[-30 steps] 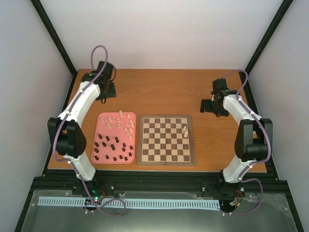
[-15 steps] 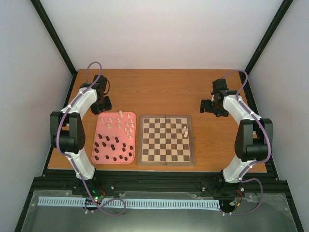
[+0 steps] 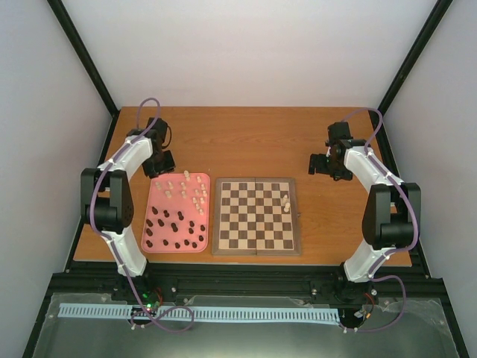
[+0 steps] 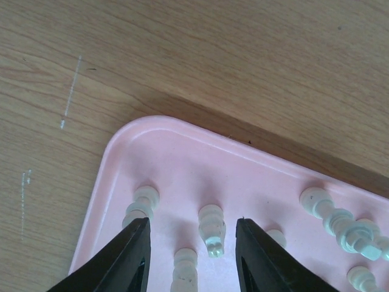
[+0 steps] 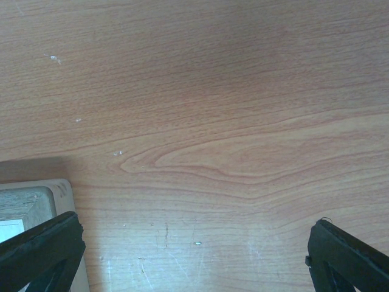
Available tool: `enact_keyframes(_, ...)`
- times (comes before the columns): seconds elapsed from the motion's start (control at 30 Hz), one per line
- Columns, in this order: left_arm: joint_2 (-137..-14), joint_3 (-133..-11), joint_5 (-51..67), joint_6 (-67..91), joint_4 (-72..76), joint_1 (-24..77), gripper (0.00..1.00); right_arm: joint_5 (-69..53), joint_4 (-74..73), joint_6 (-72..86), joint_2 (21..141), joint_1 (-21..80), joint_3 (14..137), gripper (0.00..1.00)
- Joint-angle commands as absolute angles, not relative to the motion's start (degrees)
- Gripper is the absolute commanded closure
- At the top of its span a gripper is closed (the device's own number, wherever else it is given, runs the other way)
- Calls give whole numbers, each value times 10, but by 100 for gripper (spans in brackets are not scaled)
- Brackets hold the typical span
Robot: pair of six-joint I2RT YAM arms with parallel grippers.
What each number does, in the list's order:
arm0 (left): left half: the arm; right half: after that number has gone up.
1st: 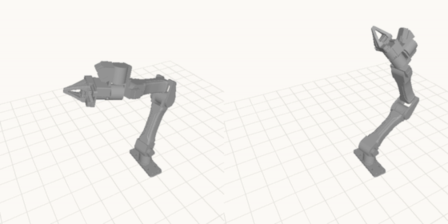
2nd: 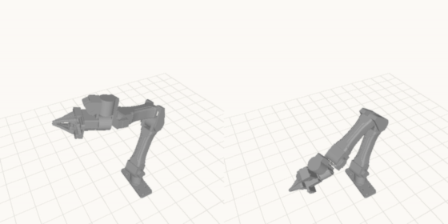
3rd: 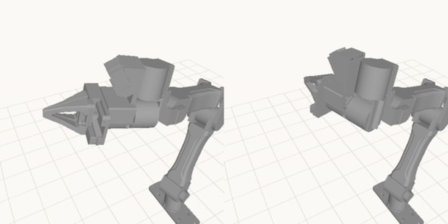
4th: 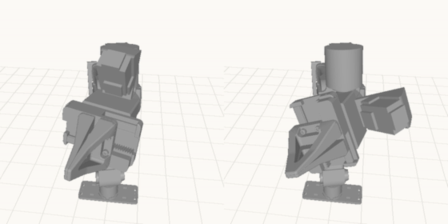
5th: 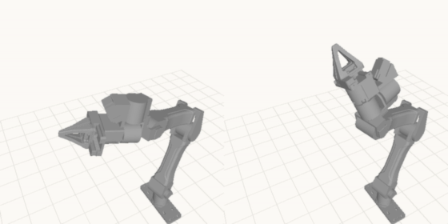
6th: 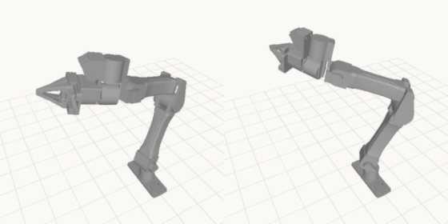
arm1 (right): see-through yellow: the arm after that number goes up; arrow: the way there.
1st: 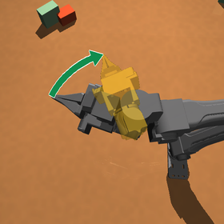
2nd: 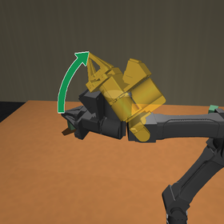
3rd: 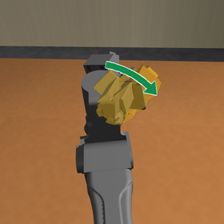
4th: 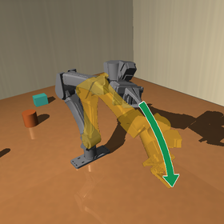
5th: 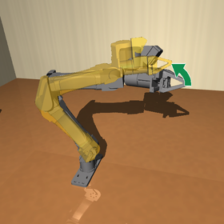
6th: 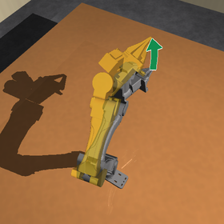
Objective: Set up the chess pieces on the board
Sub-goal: Pick up the chess piece from the storage box.
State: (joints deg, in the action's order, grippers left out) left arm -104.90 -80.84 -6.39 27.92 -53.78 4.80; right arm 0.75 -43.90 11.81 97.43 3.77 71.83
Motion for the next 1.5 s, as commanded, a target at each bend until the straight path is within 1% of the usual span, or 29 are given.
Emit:
enact_keyframes(0.0, -1064, -801, -58, 269, -528, 62, 59, 6, -437, 118, 972, 34, 725, 0)
enact_keyframes(0.3, -1105, -806, -58, 263, -519, 76, 63, 10, -438, 116, 971, 33, 725, 0)
enact_keyframes(0.67, -1121, -804, -59, 261, -518, 77, 70, 14, -437, 116, 971, 33, 721, 0)
enact_keyframes(0.77, -1120, -804, -58, 262, -519, 76, 74, 14, -436, 116, 973, 34, 721, 0)
enact_keyframes(0.9, -1118, -802, -57, 260, -522, 76, 77, 14, -437, 116, 971, 33, 721, 0)
enact_keyframes(1.03, -1112, -796, -55, 259, -523, 77, 86, 15, -436, 117, 969, 33, 718, 0)
enact_keyframes(1.2, -1107, -792, -57, 258, -525, 78, 96, 13, -435, 118, 968, 33, 715, 0)
enact_keyframes(1.3, -1104, -802, -62, 255, -533, 78, 98, 14, -434, 118, 967, 34, 715, 0)
enact_keyframes(1.47, -1092, -848, -82, 248, -561, 78, 98, 13, -435, 118, 964, 33, 718, 0)
